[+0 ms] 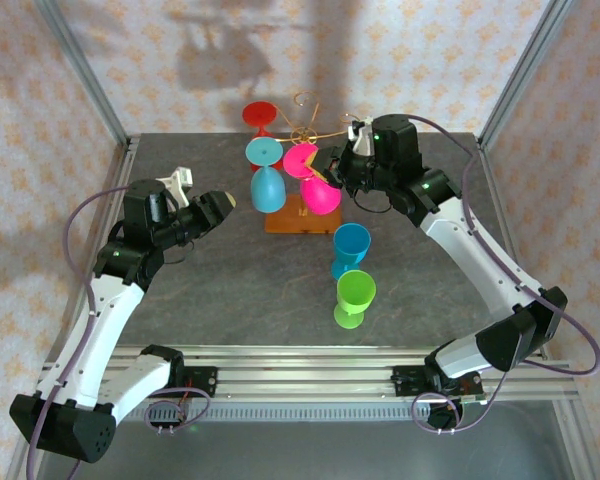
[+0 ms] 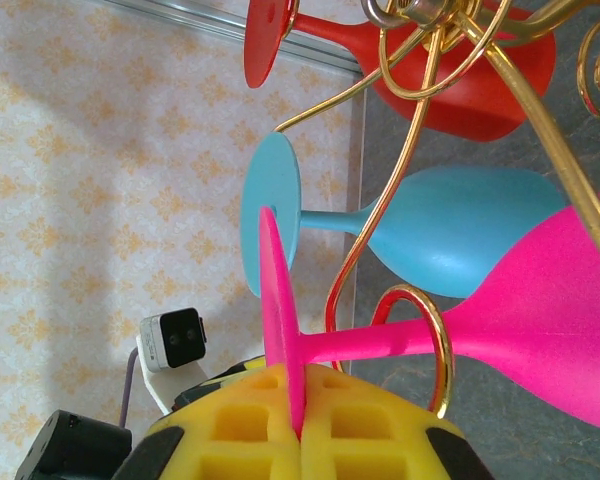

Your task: Take the wine glass off the wine glass rack

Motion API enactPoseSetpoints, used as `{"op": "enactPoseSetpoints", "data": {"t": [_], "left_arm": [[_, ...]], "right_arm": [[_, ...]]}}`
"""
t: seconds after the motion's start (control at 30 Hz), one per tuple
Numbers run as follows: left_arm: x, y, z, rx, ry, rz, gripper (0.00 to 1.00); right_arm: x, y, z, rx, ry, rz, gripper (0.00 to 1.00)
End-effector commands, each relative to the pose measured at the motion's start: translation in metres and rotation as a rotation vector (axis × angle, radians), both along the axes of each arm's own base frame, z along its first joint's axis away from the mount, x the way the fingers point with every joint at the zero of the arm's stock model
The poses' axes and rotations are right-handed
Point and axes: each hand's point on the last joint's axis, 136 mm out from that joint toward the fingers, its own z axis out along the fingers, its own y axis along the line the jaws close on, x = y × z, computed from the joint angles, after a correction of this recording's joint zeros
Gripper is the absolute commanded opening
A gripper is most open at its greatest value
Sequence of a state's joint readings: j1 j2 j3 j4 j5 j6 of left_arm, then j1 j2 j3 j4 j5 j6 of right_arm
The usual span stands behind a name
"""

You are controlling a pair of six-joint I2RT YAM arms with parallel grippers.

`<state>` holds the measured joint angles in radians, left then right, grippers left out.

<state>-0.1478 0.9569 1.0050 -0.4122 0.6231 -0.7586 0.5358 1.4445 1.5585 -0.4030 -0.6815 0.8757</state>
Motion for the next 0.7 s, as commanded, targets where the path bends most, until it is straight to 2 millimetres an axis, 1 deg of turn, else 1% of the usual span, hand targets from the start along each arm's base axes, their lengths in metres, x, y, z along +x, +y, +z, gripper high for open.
{"op": "enactPoseSetpoints", "data": {"t": [0.0, 0.2, 0.67], "left_arm": [[-0.0025, 0.0039, 0.0049, 0.008, -0.023, 0.009, 0.43], [-0.0026, 0.0040, 0.0026, 0.006, -0.019, 0.011, 0.43], [-0.0049, 0.0047, 0.0019, 0.006, -0.021, 0.013, 0.43]], "right_arm": [[-0.0087, -0.0011, 0.0273, 0.045, -0.065, 0.026, 0.00], [-0.0115, 0.0002, 0.0258, 0.044, -0.058, 0.042, 0.00], [-0.0183, -0.0004, 0.0315, 0.059, -0.068, 0.059, 0.00]]}}
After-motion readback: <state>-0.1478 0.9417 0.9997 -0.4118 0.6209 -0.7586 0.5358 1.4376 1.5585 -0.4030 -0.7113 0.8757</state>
